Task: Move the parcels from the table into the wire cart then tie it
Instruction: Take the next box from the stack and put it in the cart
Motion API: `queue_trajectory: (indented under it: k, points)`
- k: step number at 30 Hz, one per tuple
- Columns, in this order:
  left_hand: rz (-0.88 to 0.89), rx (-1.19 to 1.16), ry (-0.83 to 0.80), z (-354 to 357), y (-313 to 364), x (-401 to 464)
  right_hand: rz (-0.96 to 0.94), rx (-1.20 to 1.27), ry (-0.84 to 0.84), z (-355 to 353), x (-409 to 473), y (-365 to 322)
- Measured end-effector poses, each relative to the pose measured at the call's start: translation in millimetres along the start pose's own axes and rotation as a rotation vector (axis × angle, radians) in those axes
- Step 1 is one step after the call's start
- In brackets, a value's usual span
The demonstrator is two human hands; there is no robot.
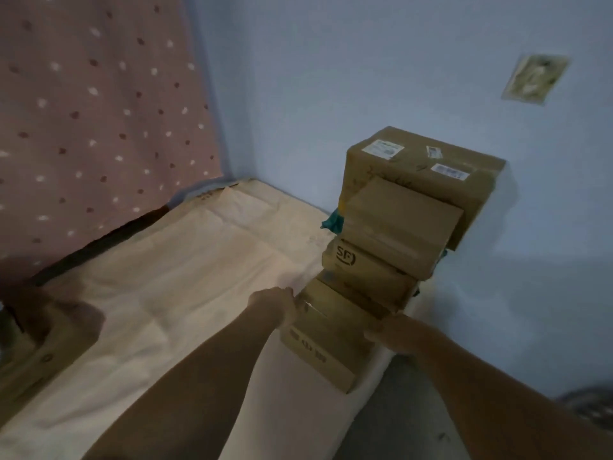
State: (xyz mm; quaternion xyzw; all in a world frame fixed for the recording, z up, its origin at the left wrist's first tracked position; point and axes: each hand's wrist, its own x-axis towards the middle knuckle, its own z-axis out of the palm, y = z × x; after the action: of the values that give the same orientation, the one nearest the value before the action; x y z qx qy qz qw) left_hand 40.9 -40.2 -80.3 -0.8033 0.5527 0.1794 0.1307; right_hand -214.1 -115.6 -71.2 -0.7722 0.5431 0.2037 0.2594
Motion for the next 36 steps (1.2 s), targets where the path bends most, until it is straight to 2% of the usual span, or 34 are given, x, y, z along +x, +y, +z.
queue_trajectory:
  k: [2, 6, 9, 13, 16, 19, 22, 28, 30, 33, 34, 36]
  points:
    - [-0.026, -0.045, -0.017, 16, 1, 18, 0.081, 0.135, -0.081, 18, 7, 5]
    - [-0.039, -0.177, -0.008, 42, 3, 48, 0.312, 0.591, -0.16, 44, 18, 3]
    - [-0.031, -0.28, -0.049, 53, 5, 63, 0.375, 0.779, -0.226, 60, 26, 3]
    - [-0.029, -0.406, -0.039, 62, 7, 71, 0.333, 0.984, -0.182, 77, 30, 3]
    - [-0.049, -0.413, 0.007, 56, 3, 58, 0.338, 1.028, -0.116, 81, 21, 1]
    - [-0.037, -0.44, 0.052, 35, -8, 37, 0.329, 1.03, -0.013, 75, 8, 1]
    - [-0.004, -0.543, 0.019, 3, -16, 10, 0.246, 1.143, 0.108, 59, -12, 5]
    - [-0.013, -0.955, -0.023, -48, -8, -60, 0.154, 1.477, 0.184, 24, -70, 12]
    - [0.01, -1.105, 0.074, -56, 1, -85, 0.1, 1.588, 0.198, 15, -95, 20]
    - [0.057, -1.336, 0.231, -59, 27, -123, -0.006, 1.62, 0.23, 6, -137, 36]
    - [0.081, -1.434, 0.22, -60, 39, -137, -0.033, 1.628, 0.239, 5, -151, 43]
    - [0.167, -1.621, 0.085, -63, 65, -165, -0.062, 1.646, 0.262, 3, -180, 58]
